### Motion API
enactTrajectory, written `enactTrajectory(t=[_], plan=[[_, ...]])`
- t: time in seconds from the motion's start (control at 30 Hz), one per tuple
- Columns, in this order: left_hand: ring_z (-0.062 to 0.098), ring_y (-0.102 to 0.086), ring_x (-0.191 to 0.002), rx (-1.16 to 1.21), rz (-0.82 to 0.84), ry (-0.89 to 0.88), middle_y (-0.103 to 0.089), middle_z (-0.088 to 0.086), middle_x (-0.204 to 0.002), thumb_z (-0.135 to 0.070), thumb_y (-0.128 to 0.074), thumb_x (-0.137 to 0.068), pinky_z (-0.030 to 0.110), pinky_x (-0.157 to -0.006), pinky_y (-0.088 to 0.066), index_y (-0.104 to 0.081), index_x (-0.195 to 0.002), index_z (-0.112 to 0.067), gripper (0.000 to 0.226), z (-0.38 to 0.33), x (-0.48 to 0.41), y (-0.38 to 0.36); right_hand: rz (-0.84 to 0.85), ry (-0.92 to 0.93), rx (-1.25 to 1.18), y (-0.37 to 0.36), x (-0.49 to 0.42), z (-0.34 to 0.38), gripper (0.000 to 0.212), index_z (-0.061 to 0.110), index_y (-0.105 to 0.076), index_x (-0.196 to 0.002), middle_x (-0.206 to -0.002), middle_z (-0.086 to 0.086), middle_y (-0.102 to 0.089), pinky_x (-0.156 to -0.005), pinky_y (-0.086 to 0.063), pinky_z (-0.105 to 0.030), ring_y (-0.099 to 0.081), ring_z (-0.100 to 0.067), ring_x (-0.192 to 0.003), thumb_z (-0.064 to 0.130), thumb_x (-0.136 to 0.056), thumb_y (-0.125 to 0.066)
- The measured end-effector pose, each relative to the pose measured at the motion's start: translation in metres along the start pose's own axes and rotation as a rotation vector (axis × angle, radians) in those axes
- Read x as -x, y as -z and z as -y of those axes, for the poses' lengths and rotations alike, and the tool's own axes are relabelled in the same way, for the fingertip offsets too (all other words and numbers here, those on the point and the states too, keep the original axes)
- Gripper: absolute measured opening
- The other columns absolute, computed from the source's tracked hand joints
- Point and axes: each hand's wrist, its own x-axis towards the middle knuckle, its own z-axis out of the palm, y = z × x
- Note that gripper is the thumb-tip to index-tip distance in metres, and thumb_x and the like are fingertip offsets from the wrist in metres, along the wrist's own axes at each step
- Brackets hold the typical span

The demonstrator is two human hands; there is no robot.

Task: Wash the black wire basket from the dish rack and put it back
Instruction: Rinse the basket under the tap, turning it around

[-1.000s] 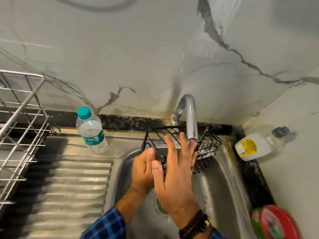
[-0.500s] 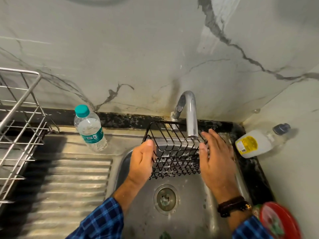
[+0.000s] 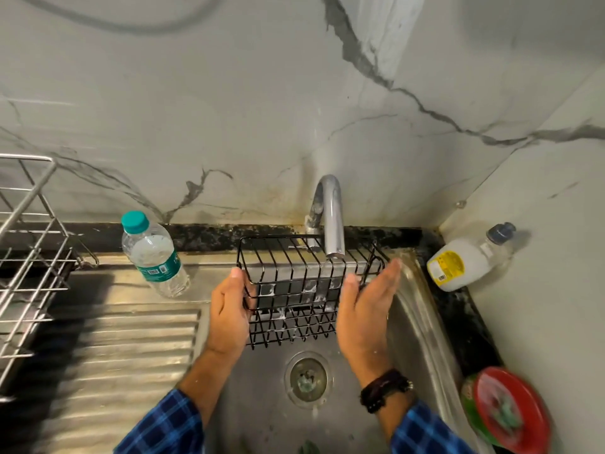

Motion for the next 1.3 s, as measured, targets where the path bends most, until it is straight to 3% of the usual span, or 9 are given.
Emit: enactTrajectory(t=[0.1,0.23,0.37,0.53,0.73,0.87,1.07,1.23,1.3], plan=[[0.035,-0.059,-0.081,0.076,-0.064,0.153,-0.060,0.040,-0.090,-0.060,-0.038,-0.100,0.058,-0.077,-0.048,-0.063,-0.098,0.007,0.071,-0.006,-0.002,-0.006,0.132,0.264,0.479,-0.019,0.029,0.011,0.083,0.015,0.019,-0.156,-0.160,-0.018,0.029,-0.120,0.005,-0.058,0.021,-0.037,-0.149,0.056,-0.100,-0.026],[0.027,-0.066,-0.081,0.134,-0.246,0.411,-0.071,0.008,-0.076,-0.047,-0.046,-0.102,0.042,-0.081,-0.053,-0.065,-0.078,-0.016,0.043,-0.014,-0.018,-0.009,0.346,0.828,0.675,-0.042,0.055,0.026,0.065,0.023,-0.008,-0.160,-0.168,-0.008,0.000,-0.113,-0.007,-0.069,-0.003,-0.029,-0.154,0.051,-0.103,-0.025],[0.011,-0.036,-0.035,0.065,-0.178,0.614,-0.047,0.001,-0.064,-0.051,-0.041,-0.102,0.014,-0.036,-0.028,-0.054,-0.079,-0.021,0.040,-0.024,-0.028,-0.001,0.338,0.573,0.716,-0.012,0.014,0.029,0.066,0.033,-0.003,-0.158,-0.166,-0.002,0.002,-0.118,-0.002,-0.066,0.002,-0.026,-0.153,0.063,-0.099,-0.008],[0.008,-0.029,-0.039,0.050,-0.178,0.649,-0.040,-0.005,-0.056,-0.046,-0.038,-0.104,0.016,-0.034,-0.017,-0.050,-0.079,-0.021,0.037,-0.023,-0.020,-0.015,0.387,0.074,0.702,0.023,-0.019,0.020,0.084,0.024,0.003,-0.158,-0.165,-0.011,0.014,-0.117,-0.008,-0.068,0.010,-0.035,-0.151,0.073,-0.090,-0.005],[0.020,-0.062,-0.117,0.251,-0.133,0.621,-0.057,0.014,-0.138,-0.015,-0.033,-0.109,0.024,-0.092,-0.048,-0.053,-0.134,-0.003,0.035,-0.005,-0.003,-0.022,0.678,0.585,0.623,-0.016,0.048,0.067,0.065,0.023,0.007,-0.158,-0.163,0.002,0.019,-0.122,0.005,-0.054,0.019,-0.017,-0.151,0.054,-0.103,-0.009],[0.014,-0.045,-0.042,0.215,-0.233,0.758,-0.055,0.000,-0.055,-0.038,-0.038,-0.105,0.020,-0.036,-0.033,-0.055,-0.077,-0.019,0.038,-0.012,-0.013,0.002,0.545,0.574,0.729,0.003,0.019,0.048,0.069,0.026,0.001,-0.157,-0.164,0.003,0.008,-0.124,0.003,-0.051,0.009,-0.017,-0.152,0.062,-0.099,-0.007],[0.011,-0.028,-0.047,0.021,-0.217,0.751,-0.040,-0.001,-0.062,-0.042,-0.042,-0.104,0.019,-0.034,-0.019,-0.050,-0.080,-0.018,0.035,-0.030,-0.019,0.013,0.419,0.016,0.711,0.025,-0.010,0.014,0.087,0.019,0.004,-0.158,-0.164,-0.023,0.003,-0.121,-0.011,-0.061,0.002,-0.043,-0.150,0.073,-0.092,-0.013],[0.024,-0.066,-0.075,0.107,-0.144,0.727,-0.071,0.010,-0.080,-0.044,-0.042,-0.103,0.032,-0.069,-0.052,-0.070,-0.100,-0.007,0.046,-0.024,-0.015,-0.015,0.631,0.546,0.631,-0.015,0.047,0.062,0.067,0.025,0.011,-0.157,-0.162,-0.005,0.023,-0.120,0.008,-0.060,0.021,-0.030,-0.149,0.057,-0.102,-0.012],[0.023,-0.066,-0.074,0.153,-0.132,0.724,-0.071,0.010,-0.085,-0.042,-0.040,-0.104,0.029,-0.061,-0.050,-0.069,-0.103,-0.008,0.044,-0.025,-0.010,-0.014,0.629,0.642,0.635,-0.013,0.035,0.061,0.063,0.028,0.004,-0.158,-0.164,0.004,0.015,-0.122,0.006,-0.055,0.013,-0.020,-0.152,0.055,-0.104,-0.012]])
